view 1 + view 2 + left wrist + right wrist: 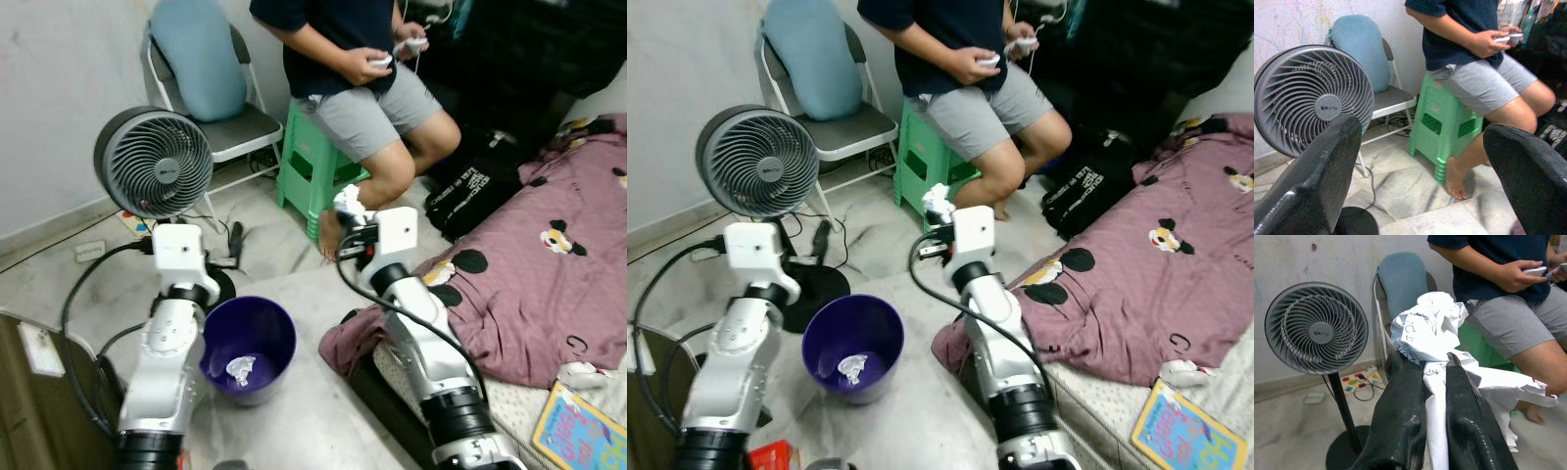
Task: Clean up the room
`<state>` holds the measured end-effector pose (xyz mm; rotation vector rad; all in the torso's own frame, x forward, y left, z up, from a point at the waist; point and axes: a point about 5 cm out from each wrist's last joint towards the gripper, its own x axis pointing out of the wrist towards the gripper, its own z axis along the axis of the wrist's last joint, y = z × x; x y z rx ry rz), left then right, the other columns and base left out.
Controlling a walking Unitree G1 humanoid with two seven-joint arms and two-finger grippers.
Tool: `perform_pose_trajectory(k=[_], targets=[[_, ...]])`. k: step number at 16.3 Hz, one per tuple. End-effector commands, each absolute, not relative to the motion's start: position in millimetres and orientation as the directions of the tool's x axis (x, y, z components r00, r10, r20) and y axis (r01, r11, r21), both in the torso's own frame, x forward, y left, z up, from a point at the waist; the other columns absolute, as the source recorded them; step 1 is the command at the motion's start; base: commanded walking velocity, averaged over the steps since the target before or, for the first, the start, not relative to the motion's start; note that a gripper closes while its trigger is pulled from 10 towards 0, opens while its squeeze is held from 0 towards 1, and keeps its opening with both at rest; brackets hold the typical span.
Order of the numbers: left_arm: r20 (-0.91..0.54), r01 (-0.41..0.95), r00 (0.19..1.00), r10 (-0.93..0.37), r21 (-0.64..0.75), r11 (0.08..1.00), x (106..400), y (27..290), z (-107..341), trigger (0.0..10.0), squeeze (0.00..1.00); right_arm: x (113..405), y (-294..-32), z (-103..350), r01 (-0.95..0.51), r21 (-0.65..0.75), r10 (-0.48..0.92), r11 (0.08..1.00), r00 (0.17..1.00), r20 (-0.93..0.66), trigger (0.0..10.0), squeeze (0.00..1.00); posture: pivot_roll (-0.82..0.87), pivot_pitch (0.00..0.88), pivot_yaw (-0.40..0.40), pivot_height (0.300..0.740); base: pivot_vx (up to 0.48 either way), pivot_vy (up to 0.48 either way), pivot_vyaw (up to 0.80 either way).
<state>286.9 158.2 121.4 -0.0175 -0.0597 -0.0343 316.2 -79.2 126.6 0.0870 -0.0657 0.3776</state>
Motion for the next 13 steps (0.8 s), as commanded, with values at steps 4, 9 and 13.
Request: perform_pose_trajectory(k=[4,9,13], targets=[[0.065,0.062,0.996,-0.060,-0.030,0.998,287.9,150.7,122.4,10.0,0.00,317.7,-88.2,124.6,-0.347,0.056,0.342,0.936,0.937,0.073,10.0,0.00,0.08,0.000,-0.021,0.740,0.382,0.000,0.00],[0.057,0.071,0.996,-0.069,-0.032,0.997,289.7,145.5,121.5,10.0,0.00,317.7,-90.1,123.5,-0.339,0.053,0.335,0.939,0.939,0.071,10.0,0.00,0.08,0.000,-0.020,0.740,0.145,0.000,0.00],[0.062,0.055,0.997,-0.052,-0.043,0.998,290.5,147.3,121.8,10.0,0.00,318.0,-89.5,125.6,-0.347,0.034,0.344,0.937,0.935,0.086,10.0,0.00,0.08,0.000,-0.021,0.740,0.000,0.000,0.60]])
